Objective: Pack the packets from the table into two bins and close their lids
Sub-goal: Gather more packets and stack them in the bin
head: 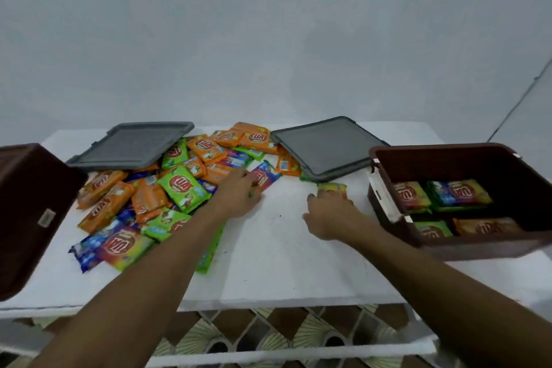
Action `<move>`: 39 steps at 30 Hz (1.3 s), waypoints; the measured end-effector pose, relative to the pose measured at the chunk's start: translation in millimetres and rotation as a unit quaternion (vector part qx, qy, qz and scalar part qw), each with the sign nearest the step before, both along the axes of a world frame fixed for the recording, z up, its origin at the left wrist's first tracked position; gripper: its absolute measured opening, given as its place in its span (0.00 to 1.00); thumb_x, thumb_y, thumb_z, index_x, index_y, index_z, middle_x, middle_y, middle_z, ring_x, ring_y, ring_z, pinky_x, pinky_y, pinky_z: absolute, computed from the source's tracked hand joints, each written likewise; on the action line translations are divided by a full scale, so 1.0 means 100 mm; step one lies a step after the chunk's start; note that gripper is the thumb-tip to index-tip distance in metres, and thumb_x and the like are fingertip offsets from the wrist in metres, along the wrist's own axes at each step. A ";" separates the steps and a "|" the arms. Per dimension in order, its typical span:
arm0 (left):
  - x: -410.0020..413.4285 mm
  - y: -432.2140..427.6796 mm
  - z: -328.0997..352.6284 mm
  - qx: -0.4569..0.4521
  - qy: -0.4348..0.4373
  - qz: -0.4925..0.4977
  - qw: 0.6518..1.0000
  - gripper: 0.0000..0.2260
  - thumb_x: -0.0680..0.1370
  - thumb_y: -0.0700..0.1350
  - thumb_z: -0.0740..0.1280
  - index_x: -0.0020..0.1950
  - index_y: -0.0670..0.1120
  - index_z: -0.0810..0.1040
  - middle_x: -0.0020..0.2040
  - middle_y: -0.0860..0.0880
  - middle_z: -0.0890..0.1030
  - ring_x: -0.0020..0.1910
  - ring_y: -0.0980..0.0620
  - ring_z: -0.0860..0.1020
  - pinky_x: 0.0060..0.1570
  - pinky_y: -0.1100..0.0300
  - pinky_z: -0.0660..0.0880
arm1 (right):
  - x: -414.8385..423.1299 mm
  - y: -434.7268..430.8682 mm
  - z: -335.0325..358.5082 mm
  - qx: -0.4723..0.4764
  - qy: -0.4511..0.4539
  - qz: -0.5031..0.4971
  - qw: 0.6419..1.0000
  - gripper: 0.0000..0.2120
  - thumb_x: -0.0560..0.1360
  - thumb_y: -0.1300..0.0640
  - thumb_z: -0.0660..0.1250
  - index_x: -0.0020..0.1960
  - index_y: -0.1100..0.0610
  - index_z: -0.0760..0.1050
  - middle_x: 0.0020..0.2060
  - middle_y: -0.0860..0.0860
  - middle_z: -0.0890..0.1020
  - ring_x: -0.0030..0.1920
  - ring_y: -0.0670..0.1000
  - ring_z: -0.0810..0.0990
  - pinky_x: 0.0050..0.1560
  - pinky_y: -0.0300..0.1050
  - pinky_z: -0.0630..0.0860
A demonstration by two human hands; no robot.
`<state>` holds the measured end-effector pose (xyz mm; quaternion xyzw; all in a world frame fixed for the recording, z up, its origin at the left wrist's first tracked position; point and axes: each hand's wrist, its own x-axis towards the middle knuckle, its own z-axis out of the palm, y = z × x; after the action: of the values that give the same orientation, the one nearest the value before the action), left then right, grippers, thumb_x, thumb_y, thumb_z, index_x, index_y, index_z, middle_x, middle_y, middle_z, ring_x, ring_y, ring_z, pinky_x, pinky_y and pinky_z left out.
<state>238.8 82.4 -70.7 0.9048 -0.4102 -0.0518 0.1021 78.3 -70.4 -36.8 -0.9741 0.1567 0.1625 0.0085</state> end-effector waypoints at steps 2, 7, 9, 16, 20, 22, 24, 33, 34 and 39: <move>-0.04 0.03 -0.04 -0.032 0.010 -0.003 0.999 0.16 0.78 0.52 0.66 0.61 0.44 0.74 0.59 0.43 0.70 0.54 0.44 0.74 0.49 0.54 0.72 | -0.05 0.10 -0.10 0.001 -0.028 0.001 1.000 0.21 0.81 0.48 0.56 0.70 0.59 0.67 0.66 0.58 0.74 0.65 0.58 0.71 0.66 0.57 0.68; -0.09 0.07 0.02 -0.069 0.130 0.013 0.989 0.18 0.71 0.44 0.74 0.58 0.48 0.74 0.57 0.49 0.67 0.56 0.49 0.73 0.43 0.60 0.74 | -0.17 0.11 -0.18 0.104 -0.165 -0.071 0.978 0.22 0.80 0.53 0.63 0.72 0.52 0.65 0.68 0.52 0.73 0.65 0.53 0.72 0.64 0.50 0.72; -0.09 0.10 0.04 -0.041 0.192 0.020 0.980 0.34 0.67 0.44 0.78 0.69 0.49 0.66 0.61 0.48 0.67 0.59 0.48 0.72 0.47 0.57 0.78 | -0.17 0.04 -0.22 0.102 -0.235 -0.136 0.957 0.23 0.79 0.50 0.64 0.72 0.52 0.65 0.67 0.52 0.72 0.65 0.52 0.71 0.64 0.48 0.71; -0.15 0.11 0.10 -0.073 0.274 0.063 0.957 0.27 0.72 0.46 0.75 0.67 0.46 0.69 0.60 0.47 0.78 0.53 0.50 0.78 0.51 0.54 0.79 | -0.08 0.05 -0.33 0.127 -0.170 -0.220 0.952 0.39 0.72 0.48 0.72 0.75 0.53 0.54 0.69 0.56 0.66 0.68 0.58 0.66 0.66 0.54 0.69; -0.12 0.23 0.09 -0.185 0.416 0.125 0.881 0.16 0.77 0.47 0.70 0.64 0.48 0.73 0.61 0.47 0.79 0.52 0.50 0.80 0.50 0.55 0.77 | 0.00 0.01 -0.19 0.275 -0.126 -0.284 0.910 0.46 0.64 0.54 0.80 0.74 0.53 0.56 0.66 0.54 0.70 0.64 0.56 0.73 0.62 0.53 0.76; -0.12 0.24 0.12 -0.236 0.478 0.157 0.832 0.21 0.78 0.46 0.69 0.70 0.46 0.69 0.63 0.47 0.78 0.55 0.49 0.79 0.53 0.54 0.76 | 0.00 -0.02 -0.13 0.369 -0.146 -0.290 0.871 0.36 0.67 0.55 0.78 0.69 0.53 0.64 0.61 0.53 0.75 0.56 0.52 0.77 0.54 0.46 0.79; -0.13 0.25 0.20 -0.291 0.543 0.176 0.767 0.18 0.79 0.43 0.67 0.68 0.43 0.70 0.56 0.45 0.82 0.51 0.48 0.81 0.55 0.49 0.78 | 0.00 -0.03 -0.01 0.480 -0.164 -0.300 0.808 0.23 0.72 0.57 0.73 0.64 0.53 0.69 0.55 0.52 0.78 0.49 0.50 0.81 0.47 0.43 0.80; -0.24 0.07 0.72 -0.312 0.568 0.090 0.756 0.17 0.79 0.46 0.66 0.65 0.42 0.73 0.50 0.41 0.85 0.43 0.42 0.84 0.43 0.51 0.82 | -0.10 -0.30 0.71 0.551 -0.198 -0.232 0.776 0.14 0.75 0.57 0.71 0.59 0.54 0.75 0.51 0.56 0.84 0.50 0.56 0.84 0.55 0.54 0.80; -0.29 0.00 0.78 -0.310 0.560 0.077 0.764 0.15 0.79 0.46 0.66 0.64 0.43 0.74 0.50 0.42 0.85 0.43 0.43 0.84 0.43 0.52 0.82 | -0.16 -0.41 0.78 0.556 -0.201 -0.224 0.775 0.15 0.74 0.57 0.71 0.60 0.56 0.75 0.51 0.57 0.85 0.50 0.56 0.84 0.56 0.55 0.80; -0.60 -0.54 1.02 -0.299 0.524 0.059 0.795 0.14 0.77 0.48 0.69 0.61 0.45 0.76 0.53 0.43 0.83 0.47 0.48 0.83 0.49 0.54 0.81 | -0.60 -1.02 0.99 0.546 -0.222 -0.227 0.775 0.13 0.74 0.57 0.72 0.57 0.57 0.77 0.48 0.58 0.86 0.47 0.58 0.84 0.57 0.57 0.78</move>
<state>178.3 28.4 31.0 0.6862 -0.2345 -0.3864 0.5699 17.9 -172.0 62.6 -0.7514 0.2521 -0.0071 0.6098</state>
